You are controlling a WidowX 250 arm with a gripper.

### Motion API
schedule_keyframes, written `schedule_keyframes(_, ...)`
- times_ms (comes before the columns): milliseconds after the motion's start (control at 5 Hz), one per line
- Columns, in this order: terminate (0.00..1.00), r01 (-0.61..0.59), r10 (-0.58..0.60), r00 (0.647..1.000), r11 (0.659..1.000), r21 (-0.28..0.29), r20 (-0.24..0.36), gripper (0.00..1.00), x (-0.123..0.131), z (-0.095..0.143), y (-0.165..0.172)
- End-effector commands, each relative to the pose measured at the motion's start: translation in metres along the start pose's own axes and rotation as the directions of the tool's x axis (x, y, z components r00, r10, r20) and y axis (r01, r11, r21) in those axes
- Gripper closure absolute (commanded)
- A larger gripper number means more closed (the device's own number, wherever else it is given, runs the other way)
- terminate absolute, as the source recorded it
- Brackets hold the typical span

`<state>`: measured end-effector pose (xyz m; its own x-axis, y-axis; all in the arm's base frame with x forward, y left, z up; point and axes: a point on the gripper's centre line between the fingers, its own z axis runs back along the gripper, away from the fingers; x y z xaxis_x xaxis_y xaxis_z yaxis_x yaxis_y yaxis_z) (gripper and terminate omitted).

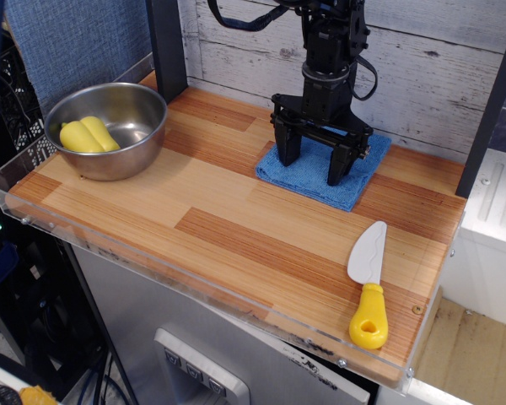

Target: Slide blue cloth to left of knife.

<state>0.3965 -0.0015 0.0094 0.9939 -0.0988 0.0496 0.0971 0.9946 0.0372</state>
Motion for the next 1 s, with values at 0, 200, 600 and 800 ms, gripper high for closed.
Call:
schedule_keyframes(0,0.0,0.009,-0.009,1.0,1.0,-0.005,-0.018,0.0,-0.001,-0.004,0.0)
schedule_keyframes(200,0.0,0.021,-0.021,1.0,1.0,0.003,-0.024,0.0,-0.004,-0.005,-0.003)
schedule_keyframes(600,0.0,0.051,-0.05,0.996,0.999,0.018,-0.072,0.0,-0.021,-0.015,-0.011)
schedule_keyframes(800,0.0,0.05,-0.05,0.994,0.999,-0.006,-0.094,0.0,-0.035,-0.018,-0.012)
